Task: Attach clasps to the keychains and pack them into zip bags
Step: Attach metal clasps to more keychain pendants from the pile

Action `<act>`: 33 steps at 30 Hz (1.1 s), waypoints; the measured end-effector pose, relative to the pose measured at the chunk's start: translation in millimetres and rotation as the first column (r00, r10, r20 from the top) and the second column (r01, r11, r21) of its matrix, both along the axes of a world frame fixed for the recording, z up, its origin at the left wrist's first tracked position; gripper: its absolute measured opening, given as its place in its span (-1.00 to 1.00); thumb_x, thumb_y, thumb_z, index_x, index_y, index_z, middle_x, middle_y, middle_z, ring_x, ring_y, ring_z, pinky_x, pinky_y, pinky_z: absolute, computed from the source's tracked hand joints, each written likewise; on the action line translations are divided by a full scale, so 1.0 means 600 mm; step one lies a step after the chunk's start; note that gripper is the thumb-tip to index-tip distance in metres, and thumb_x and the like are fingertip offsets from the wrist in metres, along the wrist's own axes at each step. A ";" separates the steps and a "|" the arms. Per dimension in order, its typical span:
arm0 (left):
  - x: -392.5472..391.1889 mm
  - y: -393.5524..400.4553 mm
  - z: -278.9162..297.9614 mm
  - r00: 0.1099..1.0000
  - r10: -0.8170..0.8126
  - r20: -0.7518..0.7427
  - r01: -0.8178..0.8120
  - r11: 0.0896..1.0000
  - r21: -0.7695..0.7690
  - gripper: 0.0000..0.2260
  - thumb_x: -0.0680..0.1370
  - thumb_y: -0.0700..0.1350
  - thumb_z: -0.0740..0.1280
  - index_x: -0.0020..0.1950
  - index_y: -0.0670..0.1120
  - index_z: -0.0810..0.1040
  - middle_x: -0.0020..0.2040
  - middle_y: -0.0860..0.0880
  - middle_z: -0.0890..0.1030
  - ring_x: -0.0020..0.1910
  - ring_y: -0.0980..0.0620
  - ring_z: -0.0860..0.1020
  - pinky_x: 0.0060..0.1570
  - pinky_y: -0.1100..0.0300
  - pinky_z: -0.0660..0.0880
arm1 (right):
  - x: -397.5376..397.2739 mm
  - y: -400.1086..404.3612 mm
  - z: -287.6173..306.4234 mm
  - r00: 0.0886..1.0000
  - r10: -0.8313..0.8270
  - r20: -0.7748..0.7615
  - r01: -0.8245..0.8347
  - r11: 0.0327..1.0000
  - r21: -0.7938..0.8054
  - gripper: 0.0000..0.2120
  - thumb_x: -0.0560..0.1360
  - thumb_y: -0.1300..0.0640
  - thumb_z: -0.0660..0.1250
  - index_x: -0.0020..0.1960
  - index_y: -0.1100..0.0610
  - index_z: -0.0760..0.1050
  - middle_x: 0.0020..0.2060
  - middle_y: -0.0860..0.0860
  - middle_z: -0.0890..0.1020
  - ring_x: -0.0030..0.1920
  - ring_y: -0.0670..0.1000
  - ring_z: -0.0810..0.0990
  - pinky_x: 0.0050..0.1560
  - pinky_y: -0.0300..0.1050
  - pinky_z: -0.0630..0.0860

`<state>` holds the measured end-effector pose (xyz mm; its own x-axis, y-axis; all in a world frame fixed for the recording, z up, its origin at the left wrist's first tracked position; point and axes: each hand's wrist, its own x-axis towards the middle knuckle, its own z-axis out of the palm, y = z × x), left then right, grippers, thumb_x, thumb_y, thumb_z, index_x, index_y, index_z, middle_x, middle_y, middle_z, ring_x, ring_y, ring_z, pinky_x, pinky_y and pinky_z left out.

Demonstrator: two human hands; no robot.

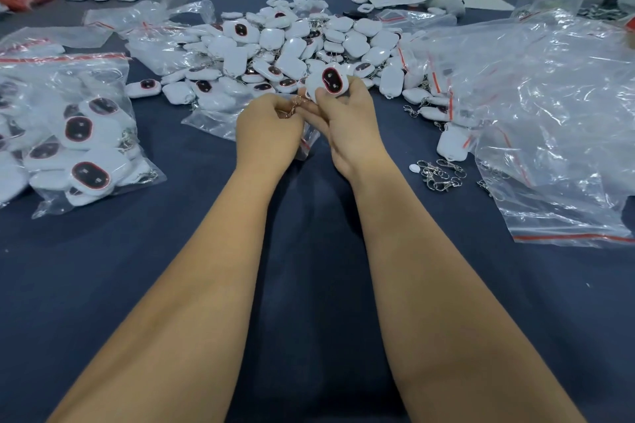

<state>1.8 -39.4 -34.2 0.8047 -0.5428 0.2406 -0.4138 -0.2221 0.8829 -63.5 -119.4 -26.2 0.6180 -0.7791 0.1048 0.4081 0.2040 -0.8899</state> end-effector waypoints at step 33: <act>0.019 0.010 0.017 0.938 0.320 0.136 -0.200 0.817 -0.541 -0.77 0.48 -0.24 0.16 0.03 0.05 0.40 -0.11 0.06 0.44 -0.19 0.18 0.42 -0.16 0.42 0.37 | -0.082 -0.102 0.007 0.416 -0.772 -0.481 0.093 0.562 -0.822 -0.54 0.52 0.17 0.19 0.42 0.16 0.39 0.34 0.11 0.48 0.36 0.16 0.40 0.35 -0.01 0.28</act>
<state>13.5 -33.3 -23.9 0.7948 -0.0710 0.6027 -0.5943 0.1098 0.7967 -112.7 -180.4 -22.2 0.2791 -0.8840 0.3750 -0.6161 -0.4644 -0.6361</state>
